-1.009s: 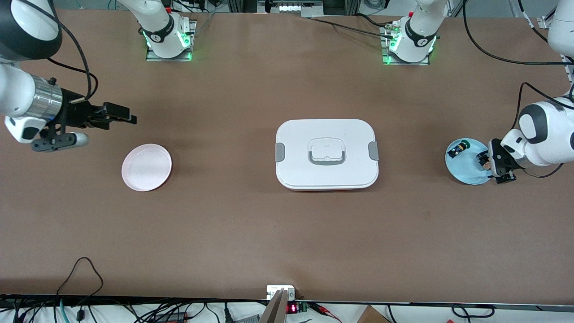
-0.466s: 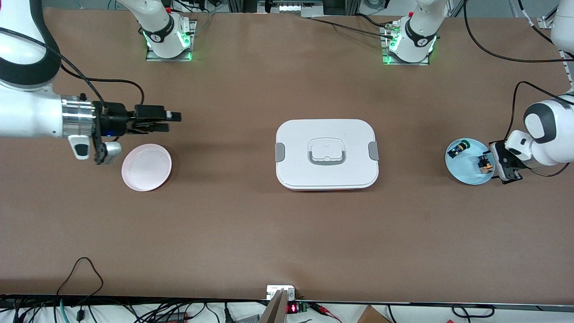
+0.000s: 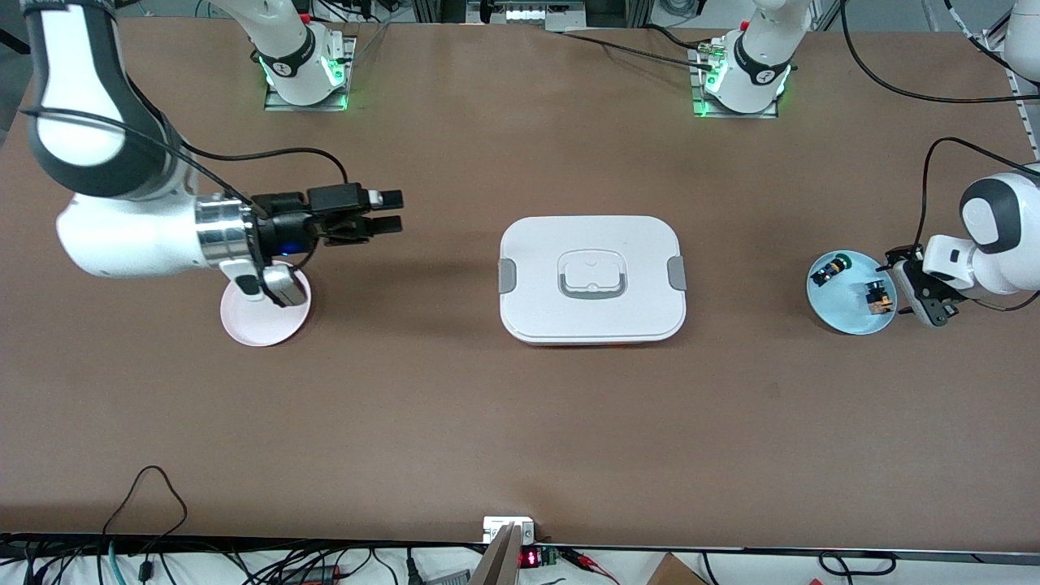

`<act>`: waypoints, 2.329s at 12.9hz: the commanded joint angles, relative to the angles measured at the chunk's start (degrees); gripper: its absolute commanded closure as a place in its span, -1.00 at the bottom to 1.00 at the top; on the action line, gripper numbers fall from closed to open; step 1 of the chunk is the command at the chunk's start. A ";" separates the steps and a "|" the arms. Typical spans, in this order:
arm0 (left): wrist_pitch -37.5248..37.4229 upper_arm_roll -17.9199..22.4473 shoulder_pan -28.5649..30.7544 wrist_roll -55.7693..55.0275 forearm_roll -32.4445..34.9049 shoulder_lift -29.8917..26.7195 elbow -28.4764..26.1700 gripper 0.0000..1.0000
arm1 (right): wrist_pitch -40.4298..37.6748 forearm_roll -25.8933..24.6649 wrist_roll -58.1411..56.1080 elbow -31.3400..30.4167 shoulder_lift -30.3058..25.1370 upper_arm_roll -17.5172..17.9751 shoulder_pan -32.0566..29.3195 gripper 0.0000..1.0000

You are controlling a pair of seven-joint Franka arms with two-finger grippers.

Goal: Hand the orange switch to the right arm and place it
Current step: 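Move the right gripper beside the white box while the left gripper holds the switch, then lift the orange switch off the blue plate with the left gripper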

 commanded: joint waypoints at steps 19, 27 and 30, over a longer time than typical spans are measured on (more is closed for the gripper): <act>7.14 -0.31 0.62 9.54 0.05 3.18 -1.06 -1.00 | 20.15 26.84 -8.03 10.47 11.90 -0.32 19.40 -1.00; 7.23 -0.31 0.71 9.71 0.05 3.35 -1.15 -0.34 | 21.73 26.84 -7.95 10.74 12.78 -0.41 19.84 -1.00; 7.23 -0.31 0.62 9.98 0.05 3.18 -1.07 0.70 | 22.88 26.84 -7.86 10.74 12.78 -0.41 20.36 -1.00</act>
